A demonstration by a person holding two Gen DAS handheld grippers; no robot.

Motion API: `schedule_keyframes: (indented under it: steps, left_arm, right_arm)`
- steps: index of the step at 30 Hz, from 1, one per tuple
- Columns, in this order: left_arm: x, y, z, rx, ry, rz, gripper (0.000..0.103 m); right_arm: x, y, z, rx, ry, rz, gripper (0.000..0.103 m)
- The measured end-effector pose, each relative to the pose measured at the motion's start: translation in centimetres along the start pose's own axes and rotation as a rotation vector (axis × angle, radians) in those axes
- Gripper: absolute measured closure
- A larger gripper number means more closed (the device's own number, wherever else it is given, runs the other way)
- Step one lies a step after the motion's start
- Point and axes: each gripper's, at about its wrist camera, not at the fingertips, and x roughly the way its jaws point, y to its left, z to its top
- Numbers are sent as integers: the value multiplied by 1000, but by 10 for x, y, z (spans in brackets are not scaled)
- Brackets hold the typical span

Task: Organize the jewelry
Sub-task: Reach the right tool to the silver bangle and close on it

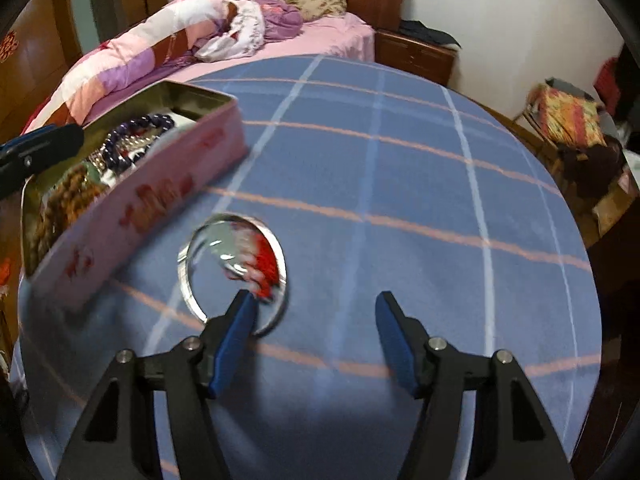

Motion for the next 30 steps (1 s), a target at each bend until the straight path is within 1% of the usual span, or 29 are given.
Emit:
schedule_keyframes:
  steps: [2, 5, 10, 12, 14, 16, 18, 20, 21, 23, 25, 27, 30]
  left_arm:
    - [-4, -8, -2, 14, -6, -11, 35]
    - [-11, -25, -5, 49, -18, -29, 35]
    - [-19, -60, -12, 116, -19, -78, 35]
    - [-16, -71, -17, 141, -7, -81, 35]
    - [-12, -75, -19, 142, 9, -77, 35]
    - [-9, -74, -21, 135, 20, -76, 35]
    - [-10, -71, -23, 122, 20, -64, 35]
    - [-10, -65, -23, 98, 25, -62, 35]
    - [-10, -64, -24, 92, 25, -59, 35]
    - [-9, -61, -25, 83, 32, -54, 35]
    - [-9, -59, -26, 76, 36, -55, 35]
    - [-9, -58, -27, 73, 37, -56, 35]
    - [-8, -57, -27, 67, 39, -61, 35]
  right_arm:
    - [-8, -14, -13, 21, 0, -18, 34]
    - [-18, -32, -28, 55, -6, -25, 33]
    - [-36, -41, -44, 113, -74, 26, 31]
    - [-39, -40, -46, 119, -87, 24, 31]
    - [-41, -37, -47, 115, -94, 48, 31]
    - [-44, -29, -45, 78, -123, 82, 30]
    - [-39, -19, -40, 25, -121, 113, 19]
    - [-37, -5, -38, -50, -120, 127, 11]
    - [-35, 1, -38, -89, -113, 126, 9]
    - [-29, 14, -34, -161, -93, 110, 9]
    - [-23, 22, -30, -200, -75, 92, 9]
    - [-16, 26, -26, -214, -54, 83, 9]
    - [-7, 21, -20, -205, -27, 104, 9]
